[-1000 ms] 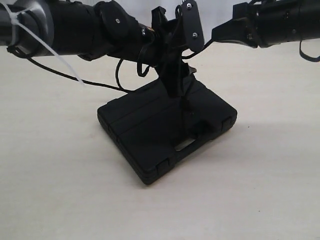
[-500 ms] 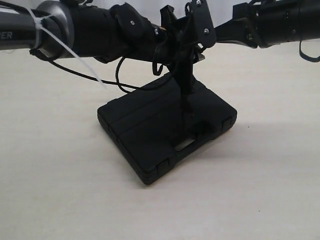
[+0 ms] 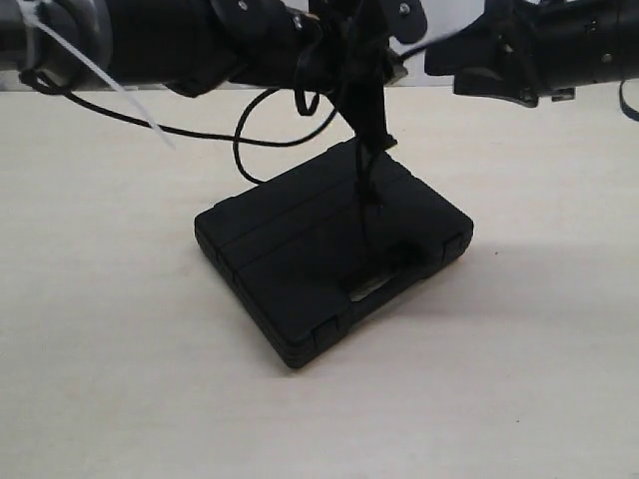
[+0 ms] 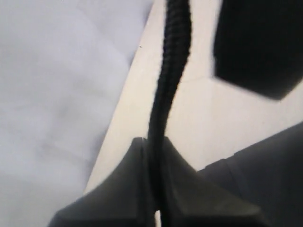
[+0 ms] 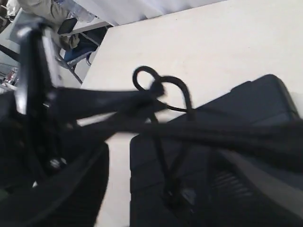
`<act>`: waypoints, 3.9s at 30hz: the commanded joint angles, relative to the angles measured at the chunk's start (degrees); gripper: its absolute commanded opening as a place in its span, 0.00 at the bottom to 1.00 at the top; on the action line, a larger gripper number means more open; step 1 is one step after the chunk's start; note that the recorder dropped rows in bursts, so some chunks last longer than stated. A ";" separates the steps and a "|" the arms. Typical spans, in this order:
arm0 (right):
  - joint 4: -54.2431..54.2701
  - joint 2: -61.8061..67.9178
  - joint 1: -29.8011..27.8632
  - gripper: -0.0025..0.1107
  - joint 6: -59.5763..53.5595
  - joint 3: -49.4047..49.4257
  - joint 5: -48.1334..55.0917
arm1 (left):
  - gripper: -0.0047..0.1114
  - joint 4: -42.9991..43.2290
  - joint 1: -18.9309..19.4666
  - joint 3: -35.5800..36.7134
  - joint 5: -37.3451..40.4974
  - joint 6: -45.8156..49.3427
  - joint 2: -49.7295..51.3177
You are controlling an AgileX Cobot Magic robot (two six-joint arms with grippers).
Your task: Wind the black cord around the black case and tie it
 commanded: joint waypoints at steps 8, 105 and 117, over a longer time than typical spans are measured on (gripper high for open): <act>-29.45 -3.23 -2.38 0.62 22.55 5.27 4.64 | 0.04 -0.82 10.13 -0.45 2.48 -7.63 -5.31; -33.65 5.86 7.38 0.06 38.49 21.83 -28.43 | 0.04 -0.96 37.89 -0.34 16.72 -24.94 -21.99; -33.40 5.86 6.13 0.06 36.65 21.83 -29.06 | 0.04 19.72 48.71 12.72 15.05 -43.18 -21.99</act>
